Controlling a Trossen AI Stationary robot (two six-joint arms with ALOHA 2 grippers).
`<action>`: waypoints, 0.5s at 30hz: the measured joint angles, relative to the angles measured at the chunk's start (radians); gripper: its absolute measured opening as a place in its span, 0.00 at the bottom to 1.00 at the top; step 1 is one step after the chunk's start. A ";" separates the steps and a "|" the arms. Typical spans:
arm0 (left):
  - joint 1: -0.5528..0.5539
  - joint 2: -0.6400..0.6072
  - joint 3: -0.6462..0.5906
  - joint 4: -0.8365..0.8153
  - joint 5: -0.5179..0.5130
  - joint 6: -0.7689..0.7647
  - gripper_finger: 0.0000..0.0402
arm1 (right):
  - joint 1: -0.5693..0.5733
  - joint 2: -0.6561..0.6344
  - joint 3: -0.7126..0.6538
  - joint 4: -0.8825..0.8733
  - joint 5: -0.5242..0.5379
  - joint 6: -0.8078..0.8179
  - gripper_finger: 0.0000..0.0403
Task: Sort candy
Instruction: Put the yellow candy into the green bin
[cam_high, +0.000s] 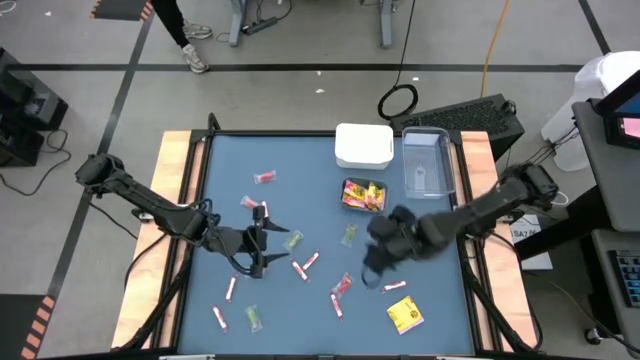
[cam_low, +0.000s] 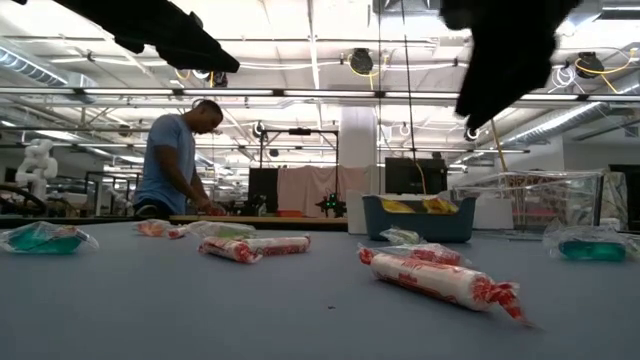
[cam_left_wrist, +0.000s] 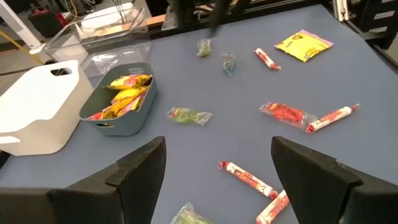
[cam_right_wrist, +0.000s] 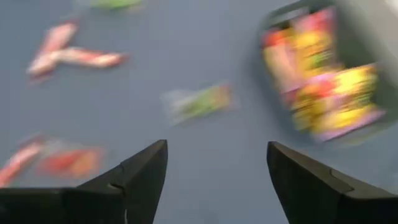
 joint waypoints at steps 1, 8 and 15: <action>0.000 0.000 0.000 0.005 0.003 -0.005 0.73 | 0.041 0.000 0.000 0.013 -0.007 0.026 0.65; -0.011 0.000 0.000 0.002 0.005 -0.081 0.73 | 0.294 0.044 0.000 0.071 -0.040 0.254 0.63; -0.065 0.000 0.000 0.001 0.005 -0.170 0.73 | 0.427 0.127 0.000 0.082 -0.120 0.542 0.63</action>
